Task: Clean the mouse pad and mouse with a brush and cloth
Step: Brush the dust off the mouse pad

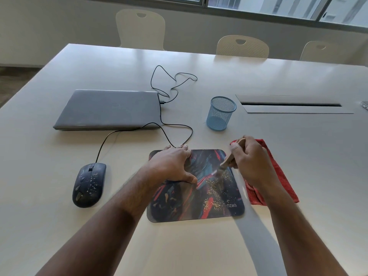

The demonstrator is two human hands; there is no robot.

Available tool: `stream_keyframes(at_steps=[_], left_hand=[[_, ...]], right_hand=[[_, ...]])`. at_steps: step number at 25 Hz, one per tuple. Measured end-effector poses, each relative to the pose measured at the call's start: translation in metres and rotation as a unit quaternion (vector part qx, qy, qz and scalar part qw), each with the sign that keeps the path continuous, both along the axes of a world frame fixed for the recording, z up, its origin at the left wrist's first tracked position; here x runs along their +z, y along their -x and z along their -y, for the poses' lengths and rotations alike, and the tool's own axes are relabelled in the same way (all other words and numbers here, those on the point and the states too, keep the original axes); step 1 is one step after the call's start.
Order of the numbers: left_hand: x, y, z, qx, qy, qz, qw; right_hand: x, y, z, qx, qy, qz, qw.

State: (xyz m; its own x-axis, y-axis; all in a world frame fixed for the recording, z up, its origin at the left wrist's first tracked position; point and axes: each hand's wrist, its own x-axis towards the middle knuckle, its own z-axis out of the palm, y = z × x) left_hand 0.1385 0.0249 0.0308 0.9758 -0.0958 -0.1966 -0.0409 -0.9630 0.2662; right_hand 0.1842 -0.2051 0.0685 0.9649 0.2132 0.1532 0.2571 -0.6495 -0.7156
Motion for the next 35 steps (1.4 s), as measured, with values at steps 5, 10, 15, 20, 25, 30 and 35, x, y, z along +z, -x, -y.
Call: stream_keyframes(at_steps=[5, 10, 15, 20, 25, 30, 35], left_hand=[[-0.001, -0.001, 0.0, 0.0, 0.003, -0.002, 1.0], [-0.001, -0.002, 0.0, -0.004, 0.006, -0.002, 1.0], [-0.002, -0.002, 0.0, -0.004, -0.004, -0.002, 1.0], [-0.002, -0.002, -0.001, -0.006, -0.003, -0.003, 1.0], [-0.001, 0.0, 0.0, -0.001, 0.001, -0.004, 1.0], [0.0, -0.001, 0.0, 0.0, 0.003, -0.003, 1.0], [0.0, 0.0, 0.0, 0.001, 0.006, -0.004, 1.0]], right_hand=[[0.002, -0.003, 0.004, -0.041, 0.024, 0.038, 0.998], [0.006, -0.007, 0.012, -0.045, 0.092, 0.026, 0.994], [0.006, -0.002, 0.014, -0.069, 0.028, 0.021, 0.997], [0.004, 0.0, 0.019, -0.052, 0.104, 0.002, 0.993], [0.006, 0.003, 0.014, -0.085, 0.026, 0.024, 0.996], [0.006, 0.003, 0.014, -0.052, 0.101, -0.002, 0.994], [0.007, 0.007, 0.01, -0.077, 0.02, 0.028, 0.996]])
